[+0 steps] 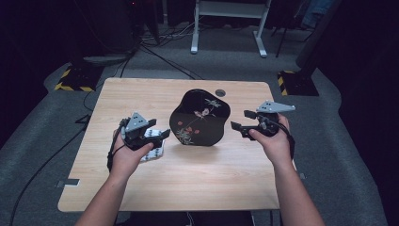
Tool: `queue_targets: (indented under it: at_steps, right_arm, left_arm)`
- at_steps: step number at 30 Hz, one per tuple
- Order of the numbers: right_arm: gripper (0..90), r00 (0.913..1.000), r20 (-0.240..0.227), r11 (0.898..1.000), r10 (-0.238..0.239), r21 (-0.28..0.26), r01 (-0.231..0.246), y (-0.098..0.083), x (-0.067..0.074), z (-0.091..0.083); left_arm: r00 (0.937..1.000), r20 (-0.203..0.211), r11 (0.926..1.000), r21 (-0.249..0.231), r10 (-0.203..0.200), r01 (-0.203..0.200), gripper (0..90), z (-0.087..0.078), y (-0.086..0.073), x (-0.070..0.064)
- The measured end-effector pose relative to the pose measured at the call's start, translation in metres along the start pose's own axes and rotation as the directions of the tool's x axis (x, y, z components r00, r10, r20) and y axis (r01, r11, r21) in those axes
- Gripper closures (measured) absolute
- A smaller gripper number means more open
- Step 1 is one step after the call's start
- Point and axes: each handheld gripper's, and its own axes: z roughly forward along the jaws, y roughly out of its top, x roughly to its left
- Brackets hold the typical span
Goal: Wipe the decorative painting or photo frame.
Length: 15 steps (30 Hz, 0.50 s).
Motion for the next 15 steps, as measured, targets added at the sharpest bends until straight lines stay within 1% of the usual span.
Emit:
queue_targets:
  at_steps: [4,6,9,10,13,15]
  right_arm:
    - [26.3,0.9999,0.010,1.000,-0.004,0.000,0.004,-0.006,0.000,-0.008]
    - [25.9,0.9999,0.015,1.000,0.003,0.001,-0.003,-0.009,0.000,-0.012]
    - [25.7,0.9997,0.025,1.000,0.008,0.008,-0.008,-0.016,-0.002,-0.019]
    - [25.7,0.9995,0.029,1.000,0.013,0.010,-0.013,-0.019,-0.003,-0.022]
    - [25.6,0.9986,0.040,0.999,0.034,0.014,-0.034,-0.028,-0.008,-0.029]
    - [25.8,0.9979,0.052,0.999,0.038,0.030,-0.039,-0.034,-0.011,-0.034]
  left_arm:
    - [1.0000,-0.008,1.0000,-0.005,0.003,-0.003,29.8,-0.017,-0.004,0.004]
    - [0.9999,-0.015,1.0000,-0.003,0.002,-0.002,29.5,-0.025,-0.008,0.008]
    - [0.9996,-0.029,1.0000,0.008,0.000,0.000,29.0,-0.036,-0.015,0.014]
    - [0.9996,-0.029,0.9999,0.013,-0.004,0.005,28.7,-0.039,-0.018,0.016]
    - [0.9994,-0.034,0.9996,0.029,0.003,-0.002,27.9,-0.049,-0.026,0.023]
    - [0.9985,-0.052,0.9996,0.023,-0.013,0.014,26.9,-0.056,-0.032,0.029]
